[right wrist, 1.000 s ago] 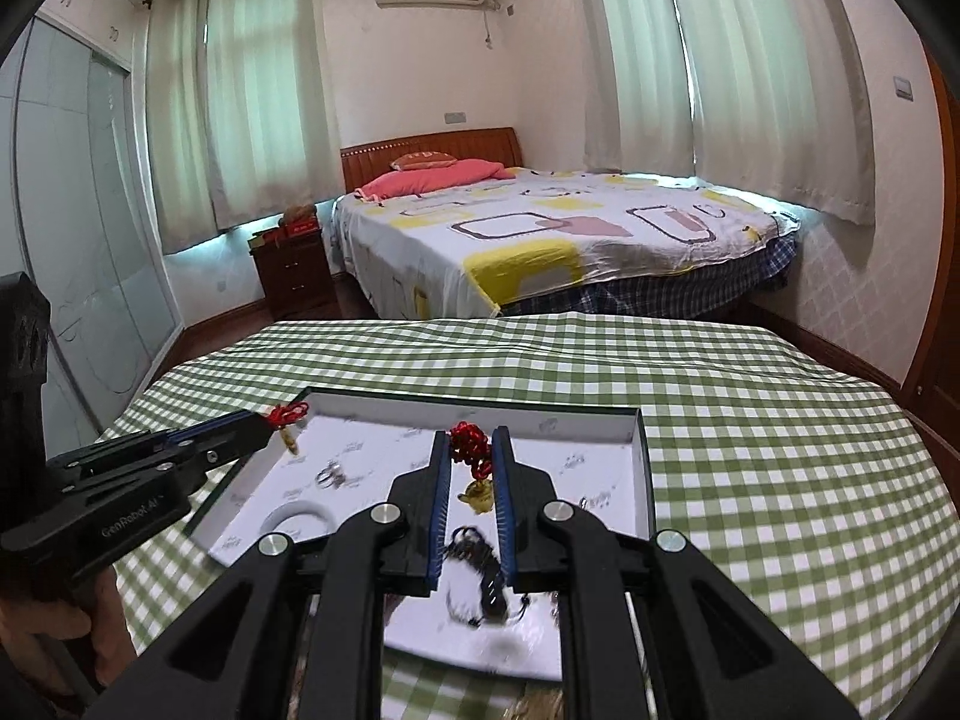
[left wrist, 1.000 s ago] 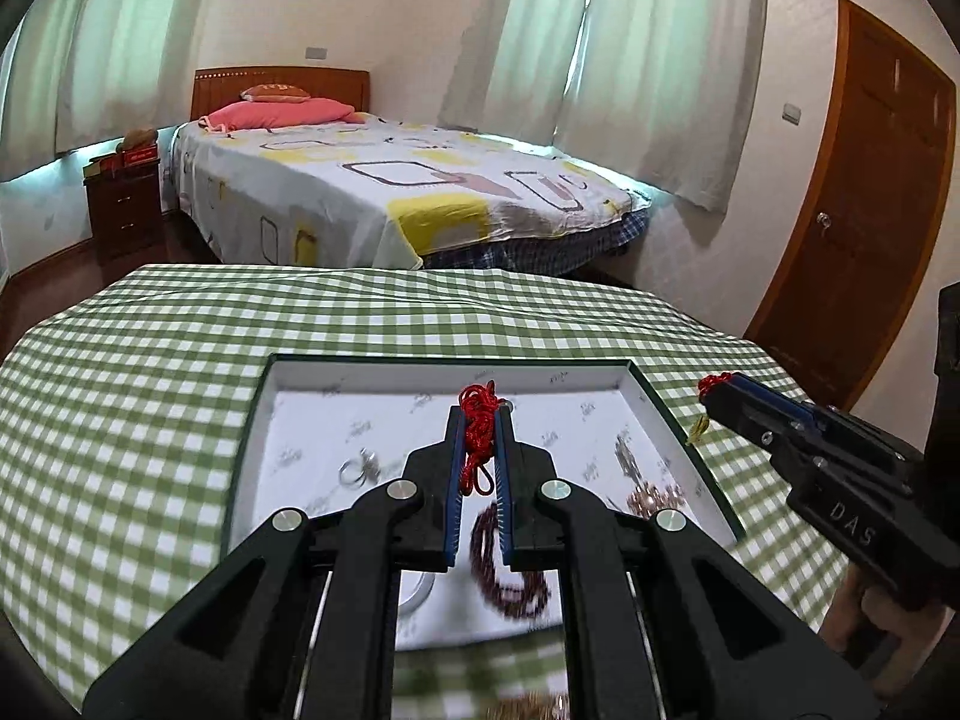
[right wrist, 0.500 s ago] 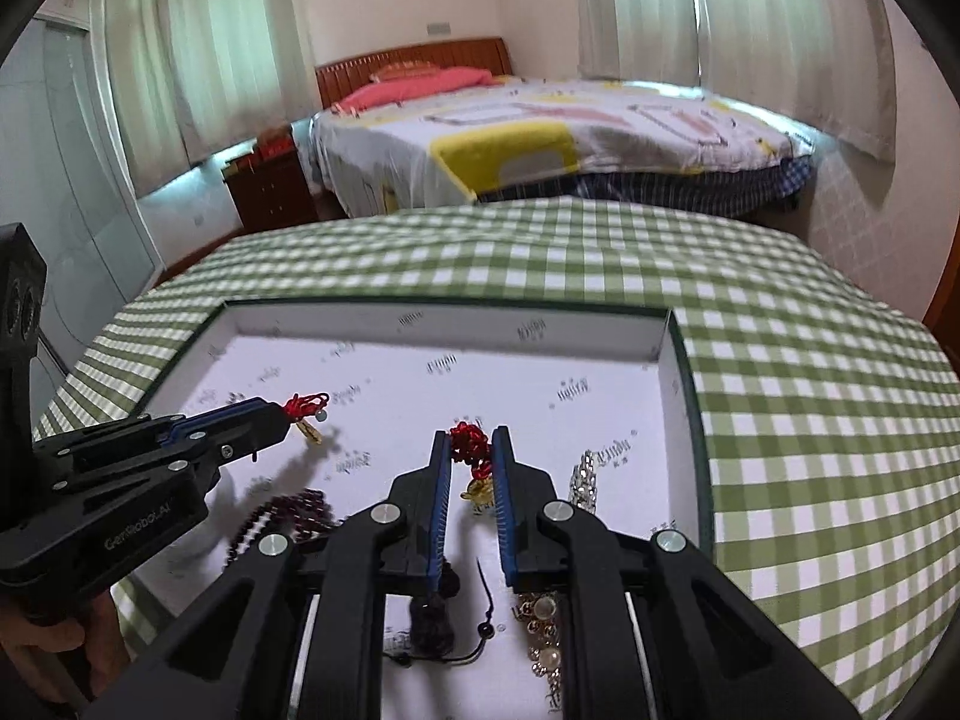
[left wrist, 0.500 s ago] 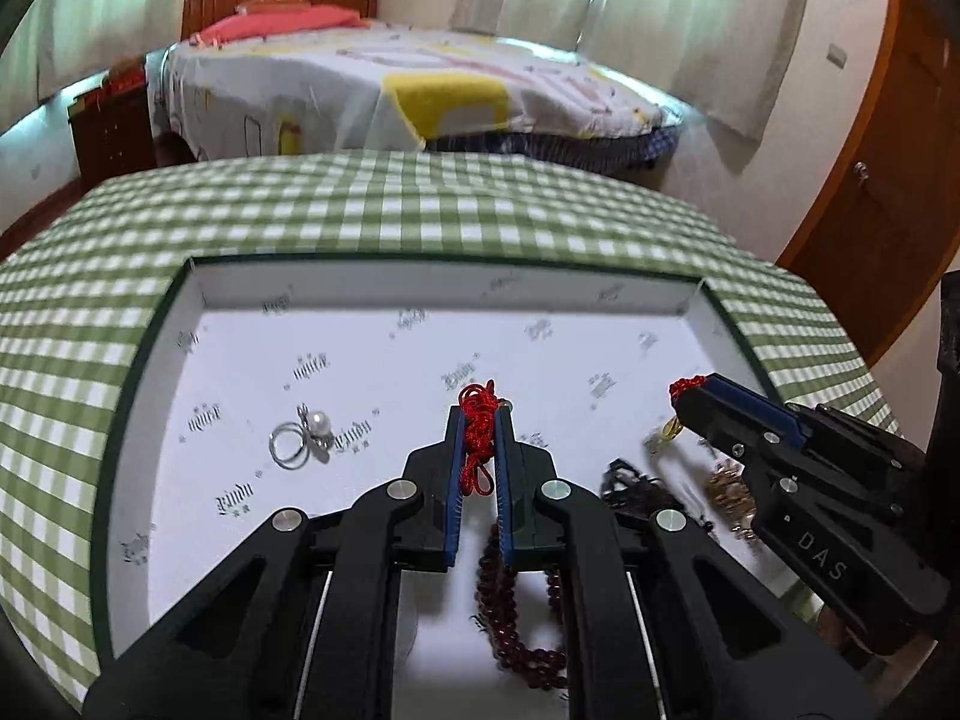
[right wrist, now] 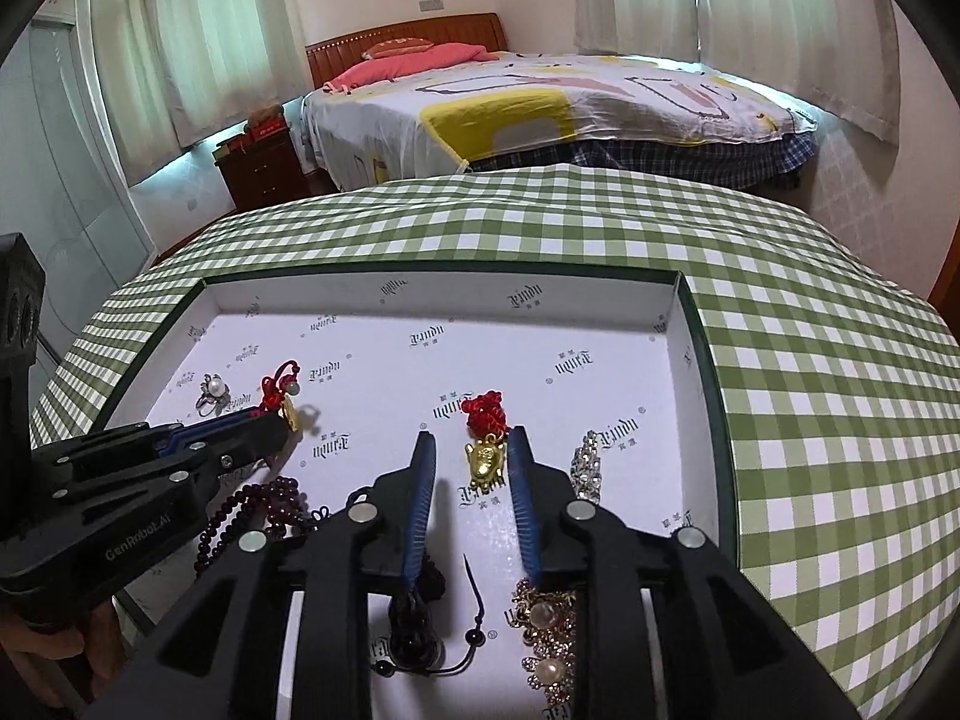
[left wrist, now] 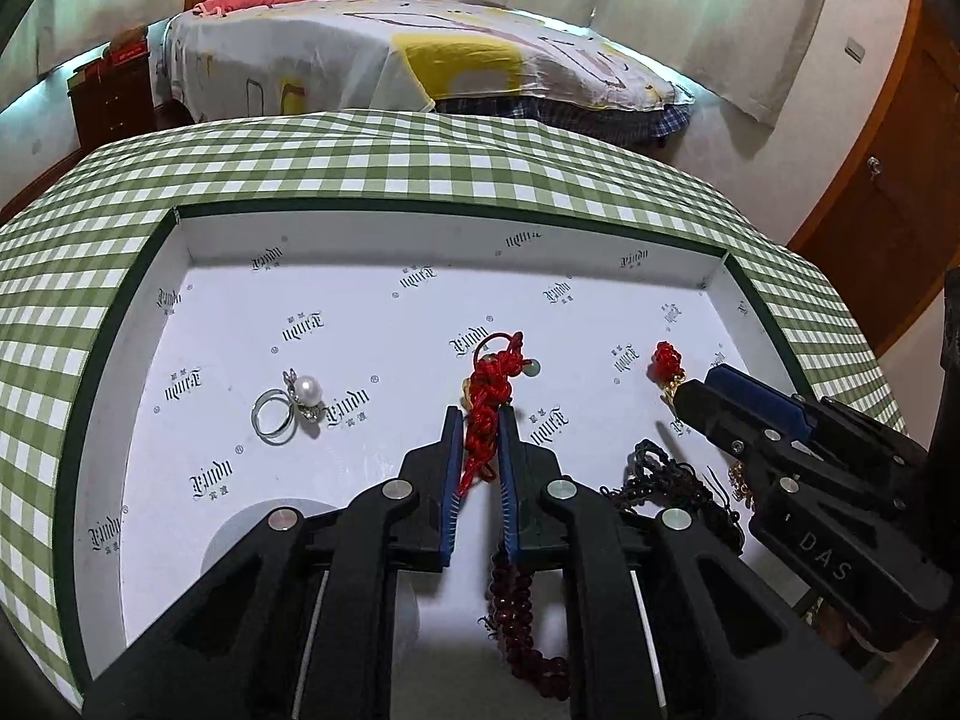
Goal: Organize jewelry
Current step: 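Open the left tool over the tray while the right tool releases the flower pendant there, then move the left tool to the gold chain while the right tool approaches the pearl necklace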
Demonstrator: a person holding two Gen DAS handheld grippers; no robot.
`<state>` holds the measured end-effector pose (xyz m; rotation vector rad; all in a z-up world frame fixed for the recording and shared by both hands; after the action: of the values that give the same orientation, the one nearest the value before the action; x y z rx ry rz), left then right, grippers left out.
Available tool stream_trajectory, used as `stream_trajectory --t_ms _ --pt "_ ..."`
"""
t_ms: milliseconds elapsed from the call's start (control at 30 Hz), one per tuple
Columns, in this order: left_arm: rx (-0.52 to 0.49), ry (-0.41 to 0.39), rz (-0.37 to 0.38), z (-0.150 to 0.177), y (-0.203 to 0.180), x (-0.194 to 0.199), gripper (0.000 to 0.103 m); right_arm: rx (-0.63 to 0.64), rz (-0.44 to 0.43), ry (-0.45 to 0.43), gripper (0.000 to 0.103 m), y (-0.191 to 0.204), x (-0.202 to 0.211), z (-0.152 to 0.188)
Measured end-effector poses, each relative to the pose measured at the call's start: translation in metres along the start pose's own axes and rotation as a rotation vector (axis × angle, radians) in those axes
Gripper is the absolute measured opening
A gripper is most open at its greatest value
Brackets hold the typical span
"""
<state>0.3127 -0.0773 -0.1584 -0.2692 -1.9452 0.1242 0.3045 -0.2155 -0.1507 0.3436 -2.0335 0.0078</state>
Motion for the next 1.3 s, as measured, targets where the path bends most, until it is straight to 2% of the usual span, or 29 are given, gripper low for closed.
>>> stream_trajectory --t_ms 33,67,100,133,267,500,667,733,867,1300 --pt "0.0 -0.003 0.0 -0.001 0.0 0.0 0.03 -0.001 -0.001 -0.005 0.028 0.0 0.001 0.0" --pt "0.003 -0.009 -0.002 -0.001 0.001 0.002 0.036 -0.002 -0.001 -0.008 0.029 0.0 0.003 0.0" --pt "0.012 -0.025 -0.005 -0.001 0.002 0.005 0.047 -0.002 -0.001 -0.014 0.029 0.0 0.005 0.0" --pt "0.017 -0.036 -0.001 -0.001 0.002 0.008 0.049 -0.003 -0.002 -0.018 0.03 0.0 0.007 0.0" --pt "0.018 -0.05 0.013 -0.001 0.002 0.017 0.05 -0.002 -0.001 -0.042 0.032 0.001 0.018 0.002" --pt "0.009 -0.126 0.006 0.008 -0.001 0.048 0.059 -0.025 -0.002 -0.092 0.038 -0.002 0.045 0.01" --pt "0.011 -0.188 -0.01 0.025 -0.001 0.074 0.062 -0.044 0.015 -0.128 0.046 -0.007 0.067 0.023" --pt "0.013 -0.207 -0.013 0.035 0.0 0.082 0.066 -0.057 0.017 -0.138 0.046 -0.009 0.074 0.031" --pt "0.016 -0.233 -0.025 0.056 0.001 0.094 0.067 -0.076 0.031 -0.15 0.047 -0.014 0.086 0.051" --pt "0.036 -0.221 -0.055 0.122 0.011 0.099 0.068 -0.093 0.044 -0.095 0.049 -0.011 0.074 0.115"
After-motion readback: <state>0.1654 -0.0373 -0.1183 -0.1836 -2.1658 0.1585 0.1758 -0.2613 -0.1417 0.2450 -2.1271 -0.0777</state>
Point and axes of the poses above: each gripper's, at about its wrist camera, not at the fingertips, and x roughly against the way its jaws point, y to its left, z to its underside, the point moved 5 cm from there along -x, roughly the way its jaws point, and after that the axes turned 15 degrees about y, right-handed, at the moved point
